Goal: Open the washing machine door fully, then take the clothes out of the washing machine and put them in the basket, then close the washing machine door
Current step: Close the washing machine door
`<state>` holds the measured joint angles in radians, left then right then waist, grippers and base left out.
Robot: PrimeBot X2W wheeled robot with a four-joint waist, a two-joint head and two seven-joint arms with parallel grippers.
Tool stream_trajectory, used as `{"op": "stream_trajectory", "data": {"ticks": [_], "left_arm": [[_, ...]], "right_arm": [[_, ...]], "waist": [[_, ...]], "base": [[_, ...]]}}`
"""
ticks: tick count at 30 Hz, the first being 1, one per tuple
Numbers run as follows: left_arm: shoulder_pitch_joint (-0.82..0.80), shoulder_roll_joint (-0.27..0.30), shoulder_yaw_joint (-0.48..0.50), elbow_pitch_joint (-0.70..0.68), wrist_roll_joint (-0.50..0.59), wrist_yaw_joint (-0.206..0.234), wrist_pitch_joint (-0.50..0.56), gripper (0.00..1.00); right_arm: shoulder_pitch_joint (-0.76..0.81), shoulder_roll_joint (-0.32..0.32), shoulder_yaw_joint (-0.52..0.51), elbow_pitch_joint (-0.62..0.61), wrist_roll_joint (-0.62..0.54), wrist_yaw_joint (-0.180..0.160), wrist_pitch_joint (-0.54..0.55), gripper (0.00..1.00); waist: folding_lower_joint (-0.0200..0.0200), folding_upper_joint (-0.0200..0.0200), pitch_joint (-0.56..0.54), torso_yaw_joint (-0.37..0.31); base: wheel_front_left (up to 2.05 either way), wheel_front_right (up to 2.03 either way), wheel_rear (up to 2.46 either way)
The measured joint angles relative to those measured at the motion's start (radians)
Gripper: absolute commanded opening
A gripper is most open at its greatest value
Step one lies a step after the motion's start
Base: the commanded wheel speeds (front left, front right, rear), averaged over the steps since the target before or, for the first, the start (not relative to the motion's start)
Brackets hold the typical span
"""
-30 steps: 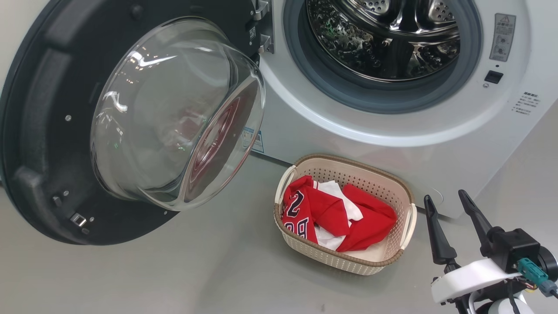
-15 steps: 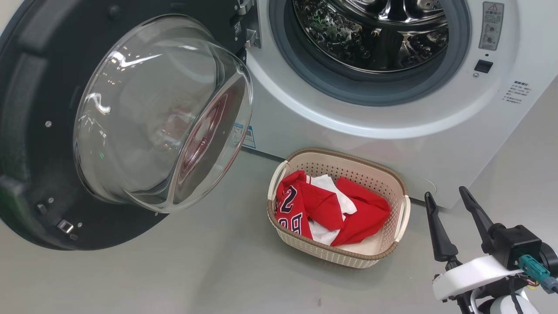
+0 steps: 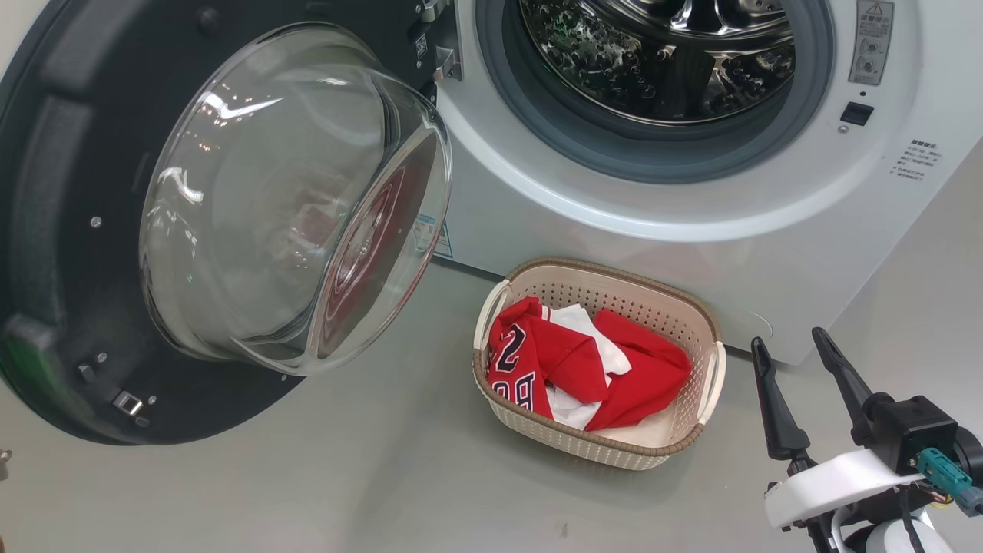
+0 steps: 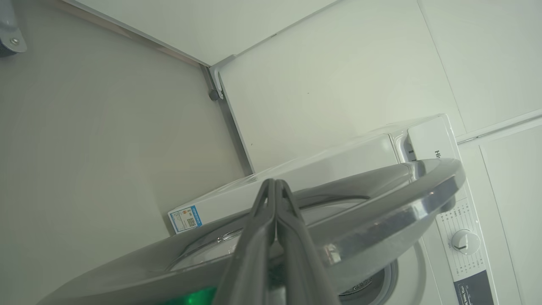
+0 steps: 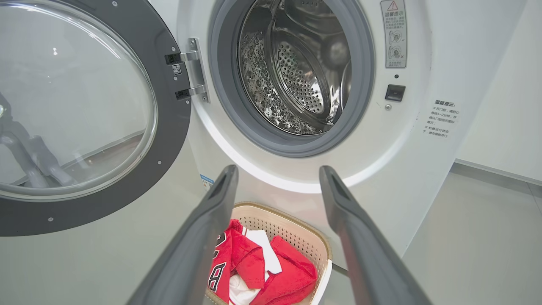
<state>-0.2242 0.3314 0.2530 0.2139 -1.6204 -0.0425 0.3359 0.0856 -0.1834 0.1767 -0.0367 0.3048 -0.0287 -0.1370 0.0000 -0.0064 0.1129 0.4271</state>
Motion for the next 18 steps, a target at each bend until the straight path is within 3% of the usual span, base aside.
{"op": "stream_trajectory", "data": {"ticks": [18], "left_arm": [[0.031, -0.029, -0.055, -0.061, -0.093, -0.065, 0.137, 0.0]], "right_arm": [[-0.004, 0.001, 0.003, 0.0, 0.003, 0.001, 0.0, 1.0]], "waist": [[0.0, 0.0, 0.006, -0.007]], "base": [[0.0, 0.0, 0.0]]}}
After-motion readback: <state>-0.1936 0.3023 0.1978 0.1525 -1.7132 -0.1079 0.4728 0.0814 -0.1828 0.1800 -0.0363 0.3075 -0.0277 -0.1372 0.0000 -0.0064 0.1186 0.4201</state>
